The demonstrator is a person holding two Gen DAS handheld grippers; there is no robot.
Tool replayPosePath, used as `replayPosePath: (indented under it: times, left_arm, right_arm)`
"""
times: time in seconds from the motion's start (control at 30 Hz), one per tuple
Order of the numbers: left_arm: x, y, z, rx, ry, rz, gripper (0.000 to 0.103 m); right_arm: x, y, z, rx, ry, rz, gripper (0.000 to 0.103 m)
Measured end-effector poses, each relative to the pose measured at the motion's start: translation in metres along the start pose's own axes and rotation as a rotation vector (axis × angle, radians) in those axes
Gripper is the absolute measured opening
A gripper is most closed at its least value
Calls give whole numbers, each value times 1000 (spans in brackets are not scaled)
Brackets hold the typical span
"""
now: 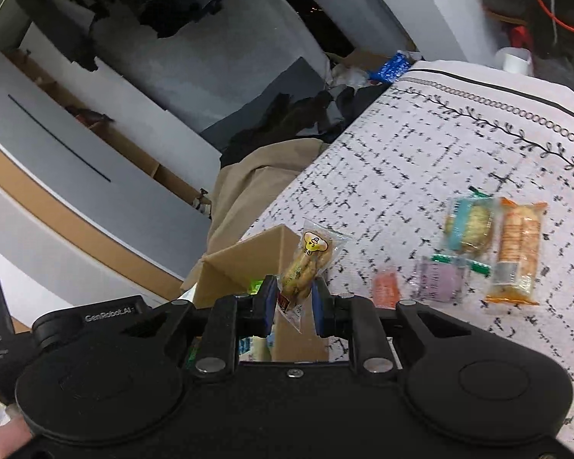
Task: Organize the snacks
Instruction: 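Carry both packets into the box and open both grippers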
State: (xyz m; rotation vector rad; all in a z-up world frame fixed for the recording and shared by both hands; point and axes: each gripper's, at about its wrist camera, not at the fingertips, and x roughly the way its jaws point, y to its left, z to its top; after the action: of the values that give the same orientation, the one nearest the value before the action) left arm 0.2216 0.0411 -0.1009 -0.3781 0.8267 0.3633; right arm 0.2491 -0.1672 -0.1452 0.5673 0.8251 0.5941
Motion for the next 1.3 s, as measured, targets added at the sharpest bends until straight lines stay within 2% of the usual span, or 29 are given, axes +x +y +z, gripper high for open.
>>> replayPosePath:
  times: [0.47, 0.7, 0.83, 1.03, 1.1, 1.17, 1.2, 1.3]
  left_arm:
    - [34, 48, 29, -79, 43, -2, 36]
    - [51, 59, 34, -70, 89, -14, 36]
    - [55, 62, 37, -62, 95, -4, 40]
    - [57, 69, 37, -76, 116, -39, 41]
    - [56, 69, 36, -73, 125, -41, 42]
    - [55, 69, 35, -71, 132, -42, 47]
    - [54, 68, 34, -71, 130, -45, 49]
    - [49, 66, 31, -61, 120, -44, 61]
  right_arm:
    - [45, 35, -8, -81, 79, -3, 20]
    - [67, 51, -17, -121, 136, -6, 20]
    - [77, 60, -23, -148, 170, 0, 20]
    - [89, 74, -36, -204, 233, 27, 24]
    - [90, 78, -38, -222, 242, 25, 29]
    - [90, 79, -38, -235, 237, 19, 40]
    - [89, 78, -38, -235, 234, 11, 42]
    - [85, 75, -37, -228, 227, -9, 42]
